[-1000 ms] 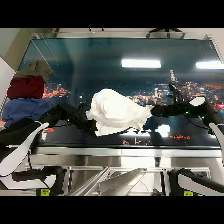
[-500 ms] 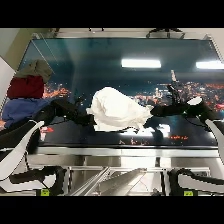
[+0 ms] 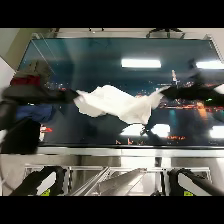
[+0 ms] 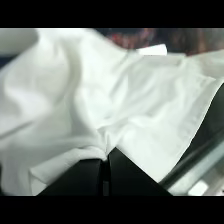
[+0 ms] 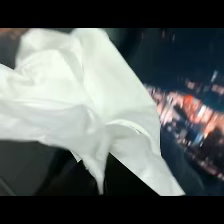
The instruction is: Fold the shirts.
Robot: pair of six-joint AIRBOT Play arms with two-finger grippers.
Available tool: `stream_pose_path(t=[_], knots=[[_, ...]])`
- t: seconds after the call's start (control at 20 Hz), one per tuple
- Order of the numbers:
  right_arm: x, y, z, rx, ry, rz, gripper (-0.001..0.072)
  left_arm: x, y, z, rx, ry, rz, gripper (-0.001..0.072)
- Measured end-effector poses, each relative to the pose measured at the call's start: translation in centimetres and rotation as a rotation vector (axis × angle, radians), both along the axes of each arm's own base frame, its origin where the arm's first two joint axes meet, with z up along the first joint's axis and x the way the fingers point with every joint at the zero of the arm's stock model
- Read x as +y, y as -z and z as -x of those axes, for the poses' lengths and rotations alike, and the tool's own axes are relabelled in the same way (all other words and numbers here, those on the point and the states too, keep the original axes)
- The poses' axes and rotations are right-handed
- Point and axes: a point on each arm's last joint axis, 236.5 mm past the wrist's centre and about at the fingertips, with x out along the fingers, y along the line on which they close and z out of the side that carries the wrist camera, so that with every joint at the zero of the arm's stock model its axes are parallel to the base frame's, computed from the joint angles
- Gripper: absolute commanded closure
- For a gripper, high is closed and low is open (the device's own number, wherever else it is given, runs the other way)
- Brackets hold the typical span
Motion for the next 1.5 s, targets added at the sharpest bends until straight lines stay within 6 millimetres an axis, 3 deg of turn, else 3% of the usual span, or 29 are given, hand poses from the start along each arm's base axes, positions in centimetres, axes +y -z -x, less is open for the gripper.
stream_pose_path(t=[0.15,0.25,0.3,0.45,0.5,0.6,0.7,0.75,0.9,1.0,1.15,1.35,1.4,1.45,1.5], knots=[[0.4,-14.3,4.2,-0.351,-0.001,0.075,0.0687,1.6,-15.4,3.0,-0.404,-0.063,-0.017,0.0693],[1.6,-22.8,9.3,-0.592,0.004,0.14,0.0688,1.8,-25.2,8.1,-0.681,-0.095,-0.048,0.0693],[2.2,-26.3,12.0,-0.7,0.013,0.171,0.0688,1.7,-28.8,10.7,-0.791,-0.109,-0.072,0.0693],[2.8,-34.9,19.2,-1.013,0.102,0.291,0.0688,1.9,-36.9,17.3,-1.065,-0.175,-0.176,0.0693],[2.7,-36.6,20.7,-1.078,0.134,0.326,0.0688,2.0,-38.4,18.5,-1.112,-0.192,-0.206,0.0693],[2.4,-38.9,22.0,-1.153,0.175,0.359,0.0688,2.4,-39.2,18.2,-1.106,-0.206,-0.239,0.0693],[1.7,-39.1,20.1,-1.134,0.18,0.359,0.0687,3.1,-37.4,14.8,-1.002,-0.189,-0.225,0.0693],[1.3,-38.3,18.0,-1.084,0.161,0.35,0.0687,3.2,-35.7,12.6,-0.927,-0.168,-0.207,0.0693],[0.9,-33.5,9.7,-0.871,0.051,0.262,0.0687,2.5,-27.2,4.3,-0.633,-0.066,-0.139,0.0693],[0.9,-27.7,3.0,-0.675,-0.026,0.199,0.0687,1.4,-20.5,-0.9,-0.455,-0.014,-0.113,0.0693],[2.3,-17.8,-5.1,-0.397,-0.116,0.114,0.0687,0.0,-9.2,-7.5,-0.211,0.03,-0.117,0.0693],[4.9,-4.5,-12.3,-0.104,-0.155,0.048,0.0684,0.7,4.2,-13.1,0.023,0.032,-0.176,0.0691],[5.3,-1.5,-13.5,-0.046,-0.146,0.042,0.0603,1.0,6.9,-14.0,0.068,0.031,-0.183,0.0689],[5.5,0.7,-14.3,0.001,-0.134,0.036,0.0498,1.4,9.2,-14.7,0.106,0.032,-0.19,0.0628],[5.6,2.6,-15.1,0.038,-0.115,0.03,0.0455,1.7,11.0,-15.5,0.136,0.027,-0.19,0.0221]])
